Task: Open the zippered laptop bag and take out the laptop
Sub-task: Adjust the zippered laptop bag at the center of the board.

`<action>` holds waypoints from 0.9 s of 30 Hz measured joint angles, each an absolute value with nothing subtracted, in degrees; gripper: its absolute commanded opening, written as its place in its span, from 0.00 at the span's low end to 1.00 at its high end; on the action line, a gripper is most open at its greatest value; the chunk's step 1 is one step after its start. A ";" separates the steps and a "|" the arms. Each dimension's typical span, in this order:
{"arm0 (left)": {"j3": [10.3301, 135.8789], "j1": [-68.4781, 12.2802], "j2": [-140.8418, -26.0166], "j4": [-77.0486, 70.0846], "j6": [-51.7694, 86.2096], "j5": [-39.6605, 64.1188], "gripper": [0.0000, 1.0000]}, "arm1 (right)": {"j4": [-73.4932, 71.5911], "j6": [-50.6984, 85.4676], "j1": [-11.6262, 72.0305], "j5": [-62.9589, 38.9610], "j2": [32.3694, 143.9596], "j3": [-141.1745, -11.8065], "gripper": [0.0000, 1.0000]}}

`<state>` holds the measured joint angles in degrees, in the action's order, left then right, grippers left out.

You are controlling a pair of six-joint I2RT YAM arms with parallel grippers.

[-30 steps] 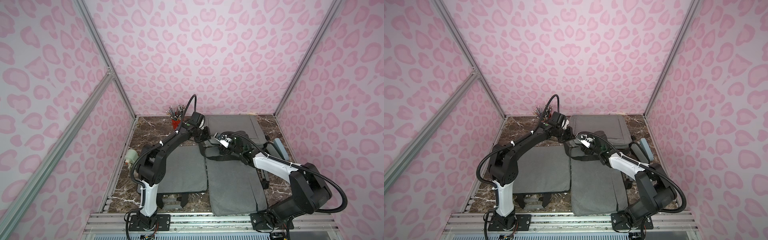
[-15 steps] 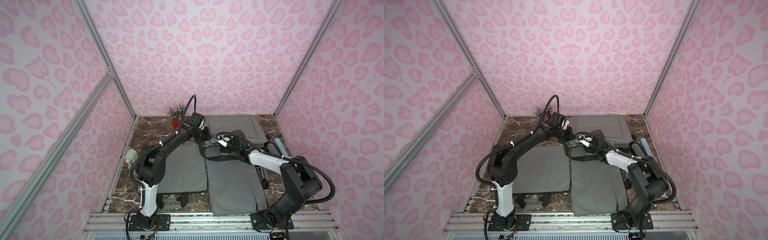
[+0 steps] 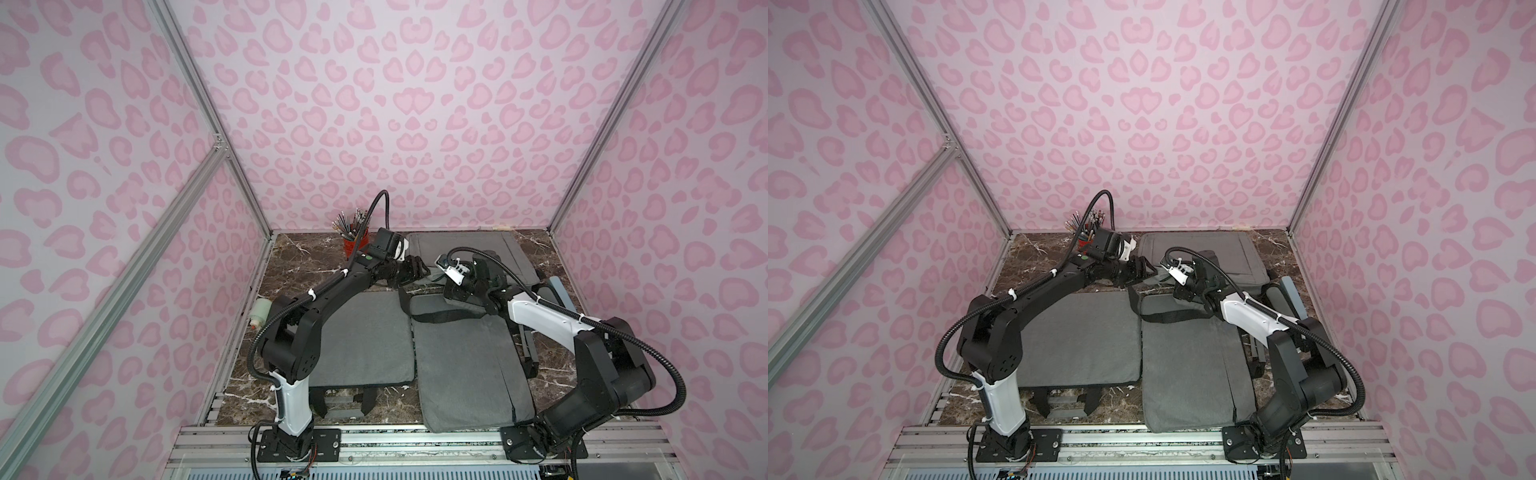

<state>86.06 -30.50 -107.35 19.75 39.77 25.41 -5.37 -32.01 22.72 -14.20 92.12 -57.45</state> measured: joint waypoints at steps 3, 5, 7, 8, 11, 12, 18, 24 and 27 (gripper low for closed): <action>80.49 -30.20 -104.42 16.56 37.39 25.32 0.81 | -3.92 -30.98 22.48 -14.83 92.27 -58.26 0.02; 77.41 -30.04 -103.28 14.90 35.40 25.17 0.84 | -3.11 -30.17 22.22 -15.44 92.55 -58.78 0.02; 74.22 -29.82 -102.06 12.36 34.15 25.28 0.86 | -2.48 -29.47 22.09 -15.94 92.82 -59.27 0.02; 72.29 -29.69 -101.16 10.72 33.63 25.63 0.87 | -1.98 -29.04 22.02 -16.14 93.01 -59.53 0.02; 68.45 -29.36 -99.04 6.85 32.23 26.02 0.88 | -0.97 -27.66 21.69 -17.04 93.67 -60.20 0.02; 67.05 -29.36 -98.21 5.39 31.64 25.98 0.88 | -0.69 -27.31 21.63 -17.37 93.82 -60.36 0.02; 60.58 -30.37 -95.64 -0.62 28.27 23.66 0.86 | 0.60 -24.43 21.54 -18.24 94.11 -61.34 0.01; 56.60 -31.73 -96.49 -5.78 26.74 20.21 0.77 | 1.37 -22.00 21.54 -19.57 94.28 -62.04 0.01; 56.95 -31.59 -98.59 -8.62 26.20 17.63 0.64 | 1.65 -20.99 21.63 -19.97 94.28 -62.04 0.00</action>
<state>56.95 -31.59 -98.59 -8.62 26.20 17.63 1.65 -20.99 21.63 -19.97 94.28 -62.04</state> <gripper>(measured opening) 0.713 0.102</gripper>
